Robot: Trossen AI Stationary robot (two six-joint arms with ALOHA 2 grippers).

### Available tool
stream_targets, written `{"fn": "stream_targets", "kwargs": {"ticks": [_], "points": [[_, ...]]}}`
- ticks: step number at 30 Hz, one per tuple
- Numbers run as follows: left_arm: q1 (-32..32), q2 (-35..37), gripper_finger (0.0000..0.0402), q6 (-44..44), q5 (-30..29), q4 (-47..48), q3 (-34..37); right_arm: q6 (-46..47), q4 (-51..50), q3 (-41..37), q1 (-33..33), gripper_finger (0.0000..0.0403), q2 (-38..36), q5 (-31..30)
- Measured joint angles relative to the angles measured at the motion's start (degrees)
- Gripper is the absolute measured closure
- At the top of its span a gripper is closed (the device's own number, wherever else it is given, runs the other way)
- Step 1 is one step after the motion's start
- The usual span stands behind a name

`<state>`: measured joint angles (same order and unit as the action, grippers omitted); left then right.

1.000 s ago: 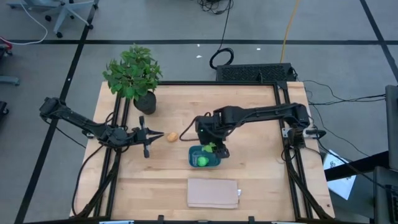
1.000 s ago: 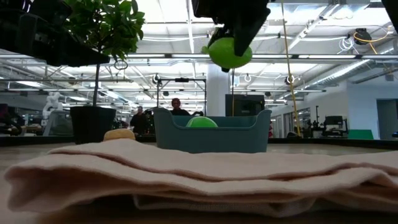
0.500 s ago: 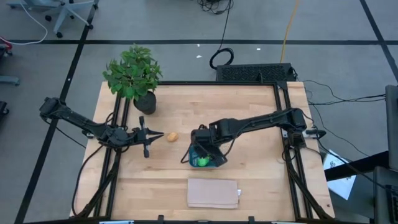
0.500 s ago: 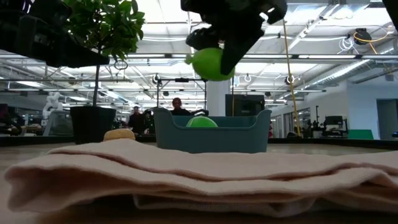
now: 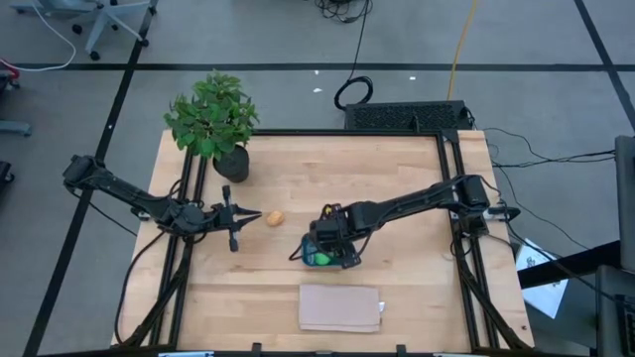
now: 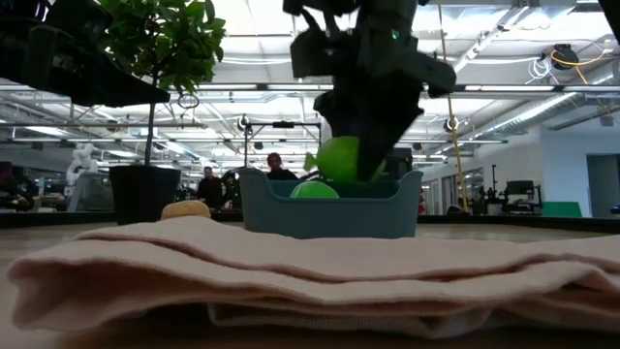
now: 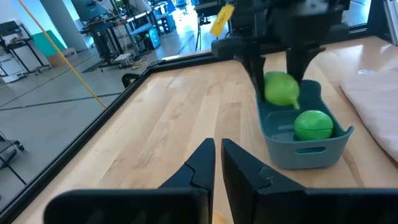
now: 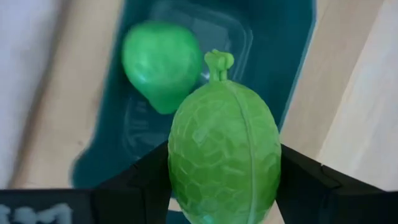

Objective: Pick and placing Produce into tupperware
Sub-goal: Put the green melon into the blue bin

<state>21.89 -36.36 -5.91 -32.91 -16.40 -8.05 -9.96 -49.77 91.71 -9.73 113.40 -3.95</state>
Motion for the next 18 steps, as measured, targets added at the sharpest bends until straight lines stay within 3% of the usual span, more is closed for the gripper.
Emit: {"fn": "stream_targets", "kwargs": {"ticks": [9, 18], "points": [[0.0, 0.0, 0.0369, 0.1, 0.0, 0.0, 0.0, 2.2, 3.7, -1.4, -1.9, 0.0188, 0.0, -0.6], [0.0, 0.0, 0.0369, 0.2, 0.0, 0.1, 0.0, 10.3, 4.8, -1.4, -2.8, 0.0188, 0.0, -0.7]]}}
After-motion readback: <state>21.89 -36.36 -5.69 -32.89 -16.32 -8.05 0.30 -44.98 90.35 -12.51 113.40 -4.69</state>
